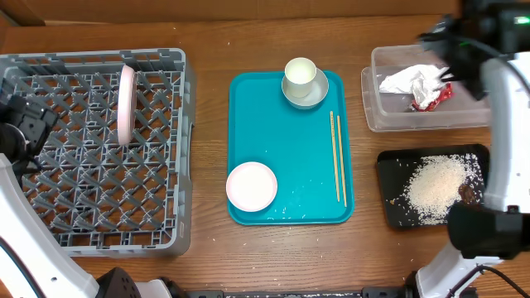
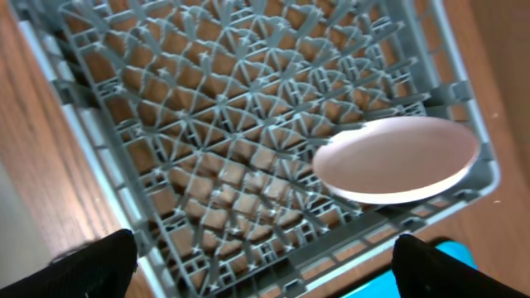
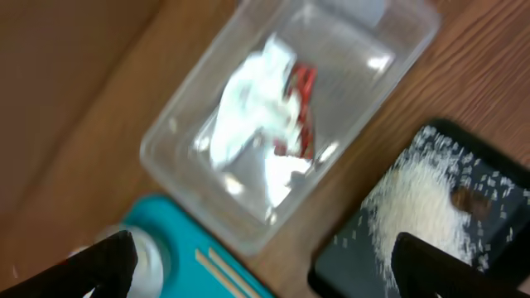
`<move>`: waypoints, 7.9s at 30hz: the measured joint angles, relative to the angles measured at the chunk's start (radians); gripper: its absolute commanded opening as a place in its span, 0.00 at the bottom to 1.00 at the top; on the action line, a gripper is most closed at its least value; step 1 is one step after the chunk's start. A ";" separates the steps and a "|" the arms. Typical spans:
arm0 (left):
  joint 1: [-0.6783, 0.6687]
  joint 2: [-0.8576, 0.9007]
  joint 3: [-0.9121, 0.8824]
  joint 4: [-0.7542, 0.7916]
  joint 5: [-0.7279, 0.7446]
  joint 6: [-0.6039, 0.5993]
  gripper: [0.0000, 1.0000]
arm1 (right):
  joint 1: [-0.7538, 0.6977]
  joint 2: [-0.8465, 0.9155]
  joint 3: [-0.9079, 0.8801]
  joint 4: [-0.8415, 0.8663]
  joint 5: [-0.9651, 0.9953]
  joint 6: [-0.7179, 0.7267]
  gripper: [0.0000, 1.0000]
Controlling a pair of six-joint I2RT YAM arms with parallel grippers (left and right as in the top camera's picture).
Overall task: Sort waste into correct bins and load items into the dishwasher
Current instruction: 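Reach the left gripper to the white bowl and grasp it, then lift the bowl and carry it left to the dish rack, then lower the bowl into the rack beside the pink plate, then open the left gripper and lift it off the bowl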
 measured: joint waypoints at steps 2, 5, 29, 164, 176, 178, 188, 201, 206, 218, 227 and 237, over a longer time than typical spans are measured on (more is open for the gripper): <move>0.000 0.000 0.000 0.009 0.019 -0.006 1.00 | -0.071 0.000 0.000 0.026 0.000 0.000 1.00; 0.000 0.000 0.000 0.005 0.061 -0.029 1.00 | -0.138 0.000 0.000 0.032 0.000 0.001 1.00; -0.956 0.032 -0.686 0.416 0.397 0.220 0.90 | -0.233 0.000 0.000 0.034 -0.003 0.001 1.00; 0.313 0.937 0.218 -0.039 1.456 0.955 0.05 | -0.233 0.000 0.000 0.034 -0.002 0.000 1.00; 0.368 0.937 0.218 -0.061 1.311 0.883 0.50 | -0.233 0.000 0.000 0.035 -0.002 0.000 1.00; 0.380 0.937 0.218 -0.061 1.291 0.861 0.52 | -0.233 0.000 0.000 0.035 -0.002 0.001 1.00; 0.462 0.930 0.222 -0.057 1.164 0.767 0.66 | -0.233 0.000 0.000 0.034 -0.003 0.001 1.00; 0.472 0.734 0.303 0.004 0.929 0.591 0.04 | -0.233 0.000 0.000 0.034 -0.003 0.001 1.00; 0.316 0.729 0.306 0.107 0.850 0.570 0.04 | -0.233 0.000 0.000 0.034 -0.003 0.001 1.00; 0.173 0.729 0.298 0.164 0.489 0.422 0.04 | -0.233 0.000 0.000 0.034 -0.002 0.000 1.00; 0.183 0.735 0.164 0.200 0.370 0.410 0.04 | -0.233 0.000 0.000 0.034 -0.003 0.001 1.00; 0.265 0.746 0.192 0.070 0.317 0.291 0.04 | -0.233 0.000 0.000 0.035 -0.002 0.000 1.00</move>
